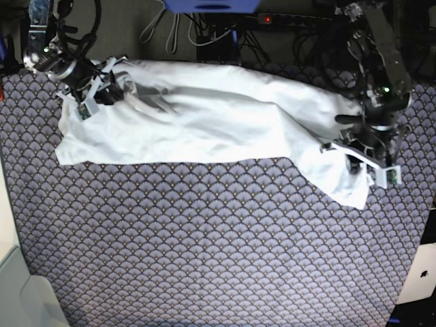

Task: Fold the T-shirt properly
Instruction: 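Drag the shirt's other side with the left gripper toward the right gripper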

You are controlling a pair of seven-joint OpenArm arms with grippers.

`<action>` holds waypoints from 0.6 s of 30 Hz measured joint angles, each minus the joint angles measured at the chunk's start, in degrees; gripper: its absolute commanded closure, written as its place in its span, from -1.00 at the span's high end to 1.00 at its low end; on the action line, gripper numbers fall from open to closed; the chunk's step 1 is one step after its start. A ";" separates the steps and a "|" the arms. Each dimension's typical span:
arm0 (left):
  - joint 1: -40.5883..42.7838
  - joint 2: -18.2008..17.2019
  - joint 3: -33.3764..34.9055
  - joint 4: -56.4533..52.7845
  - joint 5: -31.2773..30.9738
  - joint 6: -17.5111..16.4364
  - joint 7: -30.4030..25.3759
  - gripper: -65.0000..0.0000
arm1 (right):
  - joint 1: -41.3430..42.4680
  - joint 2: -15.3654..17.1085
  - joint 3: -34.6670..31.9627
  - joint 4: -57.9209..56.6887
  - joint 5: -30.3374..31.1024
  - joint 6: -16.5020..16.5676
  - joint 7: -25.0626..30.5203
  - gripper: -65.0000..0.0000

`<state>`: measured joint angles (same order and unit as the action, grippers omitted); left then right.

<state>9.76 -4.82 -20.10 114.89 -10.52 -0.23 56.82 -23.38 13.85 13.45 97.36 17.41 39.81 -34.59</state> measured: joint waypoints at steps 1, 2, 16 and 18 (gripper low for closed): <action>-0.13 0.22 1.46 -0.24 0.44 0.11 1.62 -0.99 | 0.00 0.02 0.00 0.00 0.00 -0.02 -0.04 -0.62; -0.09 0.24 3.21 -0.37 0.59 0.26 1.92 -0.99 | 0.11 0.04 0.00 0.00 -0.02 -0.02 -0.28 -0.62; 1.22 8.20 30.91 -2.93 0.42 0.04 1.62 -0.99 | 0.63 1.05 0.02 -0.02 -0.22 -0.02 -0.68 -0.62; 0.81 9.81 32.11 -4.96 1.01 0.48 1.75 -0.99 | 0.63 1.07 0.02 -0.02 -0.24 -0.02 -0.74 -0.62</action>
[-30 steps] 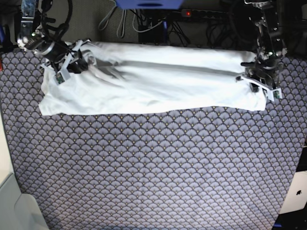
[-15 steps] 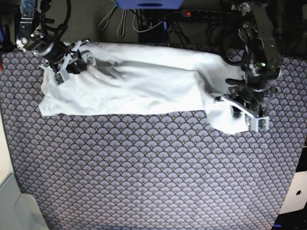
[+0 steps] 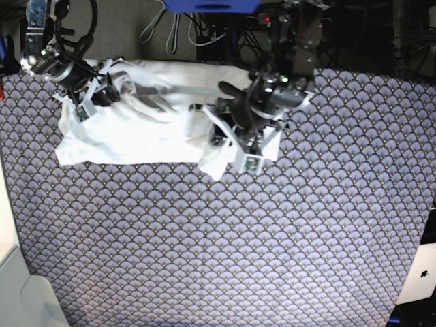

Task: Fold the T-shirt properly
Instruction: 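Drag the shirt's other side with the left gripper toward the right gripper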

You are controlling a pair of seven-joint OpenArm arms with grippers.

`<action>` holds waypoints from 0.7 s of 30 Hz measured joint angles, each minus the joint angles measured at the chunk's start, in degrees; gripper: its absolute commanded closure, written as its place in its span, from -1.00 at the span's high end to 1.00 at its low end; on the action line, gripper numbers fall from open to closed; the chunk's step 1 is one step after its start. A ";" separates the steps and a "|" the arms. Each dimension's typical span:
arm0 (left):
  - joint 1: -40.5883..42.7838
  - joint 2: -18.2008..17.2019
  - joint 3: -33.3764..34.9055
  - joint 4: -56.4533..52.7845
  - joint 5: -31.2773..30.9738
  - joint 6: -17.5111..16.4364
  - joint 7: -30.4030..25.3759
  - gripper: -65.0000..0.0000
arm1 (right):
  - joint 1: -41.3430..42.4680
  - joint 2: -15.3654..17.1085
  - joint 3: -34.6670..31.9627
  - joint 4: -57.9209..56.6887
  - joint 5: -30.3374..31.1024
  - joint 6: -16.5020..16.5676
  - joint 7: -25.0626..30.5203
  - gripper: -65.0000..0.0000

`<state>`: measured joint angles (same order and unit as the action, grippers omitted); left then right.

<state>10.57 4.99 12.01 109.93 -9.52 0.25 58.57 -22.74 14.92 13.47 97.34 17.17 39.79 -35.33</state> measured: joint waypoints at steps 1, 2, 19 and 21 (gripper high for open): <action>-0.33 0.55 0.68 -0.50 0.24 0.00 0.02 -0.99 | 0.04 0.02 0.00 0.00 0.00 0.00 0.02 -0.62; -0.66 1.07 1.51 -0.90 0.07 -0.02 -0.13 -0.99 | 0.04 0.02 0.00 0.00 0.00 0.02 0.02 -0.62; 3.23 2.56 6.82 -5.27 -1.01 15.08 -15.12 -0.99 | 0.02 0.00 0.00 0.00 0.00 0.00 -0.02 -0.62; 3.13 2.91 8.11 -5.38 -1.03 14.97 -15.43 -0.99 | 0.02 0.00 0.00 0.00 0.00 0.00 0.00 -0.62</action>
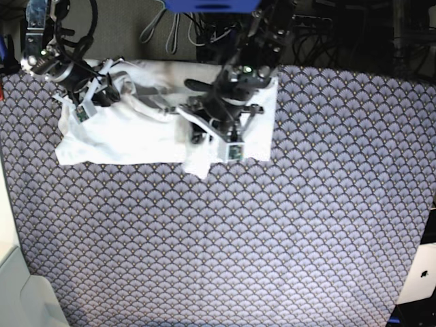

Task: Fold the T-shirt properly
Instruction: 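Drag the shirt's other side with the left gripper toward the right gripper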

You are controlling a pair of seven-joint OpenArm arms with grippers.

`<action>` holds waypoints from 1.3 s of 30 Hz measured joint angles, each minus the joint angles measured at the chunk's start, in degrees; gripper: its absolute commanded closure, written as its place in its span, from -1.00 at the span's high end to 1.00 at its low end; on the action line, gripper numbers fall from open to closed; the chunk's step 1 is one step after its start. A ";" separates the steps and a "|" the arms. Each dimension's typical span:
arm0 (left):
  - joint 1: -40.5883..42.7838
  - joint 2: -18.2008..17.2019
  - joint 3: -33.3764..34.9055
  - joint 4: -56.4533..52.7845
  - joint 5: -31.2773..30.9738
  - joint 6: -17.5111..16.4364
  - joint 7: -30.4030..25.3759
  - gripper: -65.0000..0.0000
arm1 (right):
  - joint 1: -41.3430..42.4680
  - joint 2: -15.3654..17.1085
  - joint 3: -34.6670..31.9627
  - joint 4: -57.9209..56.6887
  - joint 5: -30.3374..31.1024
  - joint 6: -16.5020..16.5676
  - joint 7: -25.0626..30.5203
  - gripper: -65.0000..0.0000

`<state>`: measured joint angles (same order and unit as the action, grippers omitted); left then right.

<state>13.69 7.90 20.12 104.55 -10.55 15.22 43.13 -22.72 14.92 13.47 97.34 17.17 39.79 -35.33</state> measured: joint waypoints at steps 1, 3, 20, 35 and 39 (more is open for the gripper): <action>-0.11 0.09 0.04 -0.46 0.02 -0.02 -0.15 -0.99 | -0.02 0.00 0.00 0.00 0.00 0.00 0.00 -0.62; -0.42 0.02 -0.09 -1.84 0.24 0.09 -0.13 -0.99 | 0.00 0.02 0.00 0.00 0.00 0.02 -0.02 -0.62; -1.99 0.37 -0.11 -3.96 0.22 0.11 -2.51 -1.00 | 0.00 0.00 0.00 0.00 0.00 0.00 -0.02 -0.62; -3.06 0.42 1.49 -4.11 -0.20 0.26 -4.39 -0.88 | -0.02 0.00 0.00 0.00 0.00 0.00 0.00 -0.62; -3.06 0.39 1.49 -3.93 -0.11 0.46 -4.59 -0.38 | -0.02 0.00 0.00 0.00 0.00 0.00 0.00 -0.62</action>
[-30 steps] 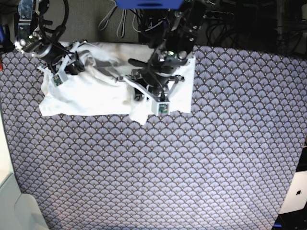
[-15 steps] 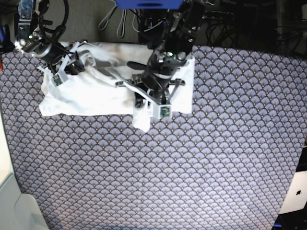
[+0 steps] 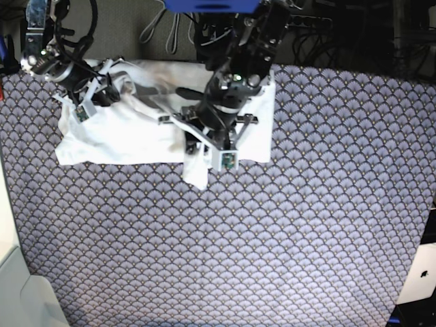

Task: Fold the T-shirt properly
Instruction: 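Drag the shirt's other side with the left gripper toward the right gripper, then lay the dragged side onto the shirt and release the left gripper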

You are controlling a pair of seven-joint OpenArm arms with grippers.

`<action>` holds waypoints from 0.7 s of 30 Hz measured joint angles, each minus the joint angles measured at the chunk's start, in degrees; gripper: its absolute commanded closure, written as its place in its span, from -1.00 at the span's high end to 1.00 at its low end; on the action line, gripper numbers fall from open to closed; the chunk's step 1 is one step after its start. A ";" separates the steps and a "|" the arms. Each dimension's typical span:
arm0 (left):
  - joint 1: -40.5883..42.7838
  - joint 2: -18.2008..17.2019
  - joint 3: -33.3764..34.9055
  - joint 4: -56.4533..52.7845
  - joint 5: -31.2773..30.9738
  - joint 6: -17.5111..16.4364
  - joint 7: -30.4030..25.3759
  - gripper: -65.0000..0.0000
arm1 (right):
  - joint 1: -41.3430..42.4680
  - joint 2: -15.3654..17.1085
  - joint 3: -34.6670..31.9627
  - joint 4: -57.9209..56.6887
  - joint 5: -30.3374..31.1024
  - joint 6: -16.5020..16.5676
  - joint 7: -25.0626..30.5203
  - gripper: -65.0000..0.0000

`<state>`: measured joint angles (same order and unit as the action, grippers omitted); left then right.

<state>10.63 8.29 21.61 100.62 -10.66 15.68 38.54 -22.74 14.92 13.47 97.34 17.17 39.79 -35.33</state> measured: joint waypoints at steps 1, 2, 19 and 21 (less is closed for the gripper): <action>0.02 0.00 0.00 0.04 -0.09 -0.07 -0.04 -0.31 | 0.00 0.00 0.00 0.00 0.00 0.00 -0.02 -0.62; 0.04 0.00 0.00 0.09 -0.09 -0.07 -0.04 -0.29 | 0.00 0.00 0.00 0.00 0.00 0.00 0.00 -0.62; -0.02 -0.83 4.74 1.51 -0.09 -0.66 -0.02 -0.26 | 0.02 0.00 0.00 0.00 0.00 0.00 -0.02 -0.62; 0.00 -0.87 4.74 1.51 -0.13 -0.68 -0.02 -0.09 | 0.04 0.00 0.00 0.00 0.00 0.00 -0.02 -0.62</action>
<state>10.63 7.42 26.35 102.13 -10.79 15.00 38.52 -22.70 14.92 13.47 97.34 17.17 39.79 -35.35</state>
